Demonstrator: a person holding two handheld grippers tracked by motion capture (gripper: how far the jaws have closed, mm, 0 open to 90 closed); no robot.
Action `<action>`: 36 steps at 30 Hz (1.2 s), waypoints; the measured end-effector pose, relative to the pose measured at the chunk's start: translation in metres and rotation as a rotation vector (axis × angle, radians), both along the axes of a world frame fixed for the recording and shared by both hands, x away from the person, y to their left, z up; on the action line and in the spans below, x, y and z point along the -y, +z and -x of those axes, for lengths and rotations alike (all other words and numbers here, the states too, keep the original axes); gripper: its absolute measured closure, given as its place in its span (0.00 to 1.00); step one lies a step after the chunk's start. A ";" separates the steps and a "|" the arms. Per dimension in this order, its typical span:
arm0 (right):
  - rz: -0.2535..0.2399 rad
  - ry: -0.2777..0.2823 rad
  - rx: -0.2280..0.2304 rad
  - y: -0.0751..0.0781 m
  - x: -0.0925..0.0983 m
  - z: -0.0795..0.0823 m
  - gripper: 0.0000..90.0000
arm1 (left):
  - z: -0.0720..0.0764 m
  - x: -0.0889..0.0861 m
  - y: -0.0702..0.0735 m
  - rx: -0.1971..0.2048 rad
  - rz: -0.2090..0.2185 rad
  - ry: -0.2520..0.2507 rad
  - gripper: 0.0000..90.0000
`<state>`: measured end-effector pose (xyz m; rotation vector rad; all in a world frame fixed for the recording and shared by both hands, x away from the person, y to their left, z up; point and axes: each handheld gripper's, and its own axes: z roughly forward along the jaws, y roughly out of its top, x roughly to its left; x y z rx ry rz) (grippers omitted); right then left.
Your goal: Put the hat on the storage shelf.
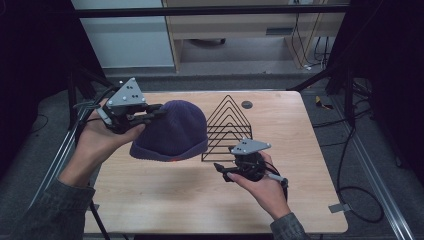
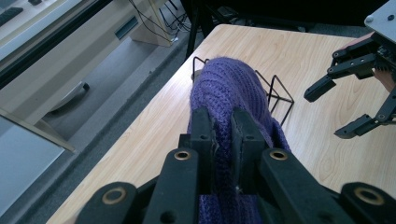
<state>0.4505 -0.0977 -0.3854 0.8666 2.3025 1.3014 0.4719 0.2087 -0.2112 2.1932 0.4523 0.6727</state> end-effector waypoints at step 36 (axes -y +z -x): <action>-0.044 0.095 0.034 0.033 0.004 -0.012 0.48 | 0.012 0.033 0.020 0.028 0.064 -0.122 0.90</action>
